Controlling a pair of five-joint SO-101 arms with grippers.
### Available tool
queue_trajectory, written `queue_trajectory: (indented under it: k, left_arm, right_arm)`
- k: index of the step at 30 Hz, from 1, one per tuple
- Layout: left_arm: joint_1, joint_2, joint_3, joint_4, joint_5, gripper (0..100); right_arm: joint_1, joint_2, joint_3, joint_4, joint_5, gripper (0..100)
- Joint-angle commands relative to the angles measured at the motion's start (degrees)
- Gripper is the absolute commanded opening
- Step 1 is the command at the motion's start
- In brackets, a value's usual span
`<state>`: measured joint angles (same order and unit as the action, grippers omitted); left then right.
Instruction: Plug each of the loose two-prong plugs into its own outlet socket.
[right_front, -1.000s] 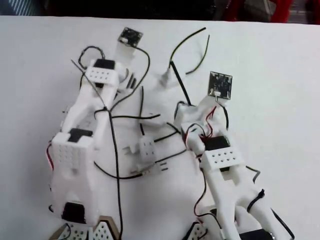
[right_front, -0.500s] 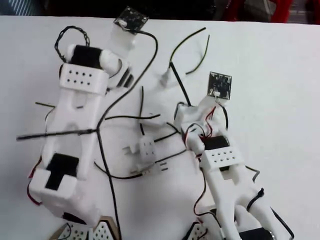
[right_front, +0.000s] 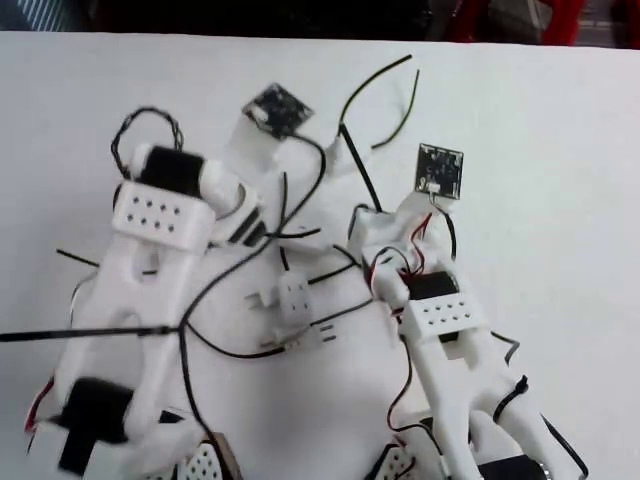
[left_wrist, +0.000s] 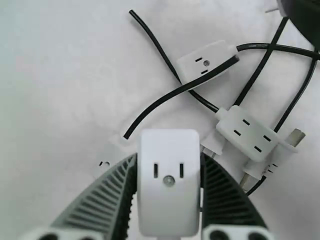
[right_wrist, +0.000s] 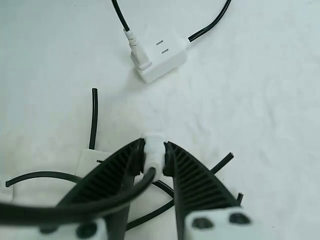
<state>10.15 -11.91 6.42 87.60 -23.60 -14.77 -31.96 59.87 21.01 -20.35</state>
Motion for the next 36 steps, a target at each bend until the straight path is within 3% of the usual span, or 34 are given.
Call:
queue_trajectory:
  k: [1,12,16,22,26,32,36]
  left_arm:
    - [0.66,-12.88,19.52,-11.69,-1.23,2]
    - [0.31,-16.75,40.09,-26.9,-1.32,4]
    - [-2.33,-16.75,40.09,-28.4,-1.32,14]
    - [-11.74,-16.75,40.18,-33.85,-2.9,25]
    - [-13.58,-16.75,40.62,-33.67,-9.41,26]
    - [-12.53,-16.66,40.79,-30.68,-10.2,26]
    - [-11.21,-16.4,42.99,-33.14,-9.85,25]
  right_arm:
    - [0.04,-0.13,-2.37,-0.75,0.0,1.6]
    - [0.04,-0.13,-2.2,-0.75,0.0,1.6]
    - [-0.04,-0.13,-1.76,-1.1,0.0,1.6]
    - [-0.04,-0.13,-1.76,-1.1,0.0,1.6]
    - [-0.04,-0.13,-1.76,-1.1,0.0,1.6]
    - [-0.04,-0.13,-1.76,-1.1,0.0,1.6]
    - [-0.04,-0.13,-1.76,-1.1,0.0,1.6]
